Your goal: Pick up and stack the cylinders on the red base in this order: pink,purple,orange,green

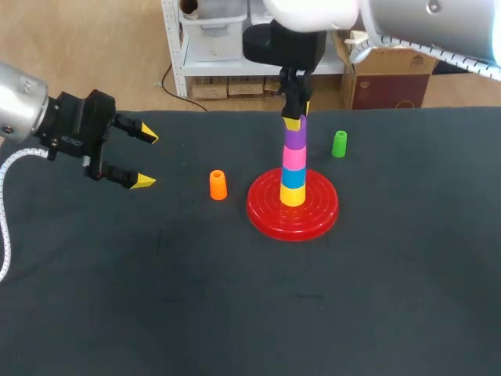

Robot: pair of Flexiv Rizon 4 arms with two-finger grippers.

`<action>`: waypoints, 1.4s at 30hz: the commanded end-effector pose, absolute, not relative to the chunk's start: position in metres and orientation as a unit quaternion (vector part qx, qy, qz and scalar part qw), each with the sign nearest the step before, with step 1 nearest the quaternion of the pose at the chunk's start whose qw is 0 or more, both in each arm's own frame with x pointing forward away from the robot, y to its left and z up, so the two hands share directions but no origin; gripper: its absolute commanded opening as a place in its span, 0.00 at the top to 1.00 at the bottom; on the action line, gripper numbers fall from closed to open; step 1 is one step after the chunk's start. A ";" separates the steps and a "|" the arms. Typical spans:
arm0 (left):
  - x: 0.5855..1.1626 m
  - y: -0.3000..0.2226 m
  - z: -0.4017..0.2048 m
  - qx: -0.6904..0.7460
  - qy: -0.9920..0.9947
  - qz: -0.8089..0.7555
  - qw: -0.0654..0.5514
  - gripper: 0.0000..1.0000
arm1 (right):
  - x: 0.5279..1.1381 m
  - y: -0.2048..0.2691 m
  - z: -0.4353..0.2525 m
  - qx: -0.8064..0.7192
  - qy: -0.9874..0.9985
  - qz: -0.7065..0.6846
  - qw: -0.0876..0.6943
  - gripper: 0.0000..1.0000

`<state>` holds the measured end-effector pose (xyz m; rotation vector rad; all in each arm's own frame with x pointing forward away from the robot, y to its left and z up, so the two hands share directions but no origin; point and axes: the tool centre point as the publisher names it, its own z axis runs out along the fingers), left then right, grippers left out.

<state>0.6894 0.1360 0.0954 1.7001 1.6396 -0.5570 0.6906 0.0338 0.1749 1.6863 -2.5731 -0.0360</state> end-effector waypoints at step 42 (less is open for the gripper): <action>0.688 0.136 0.095 0.656 0.632 -0.214 0.352 0.00 | 0.697 0.170 0.063 0.638 -0.769 -0.031 0.027 0.00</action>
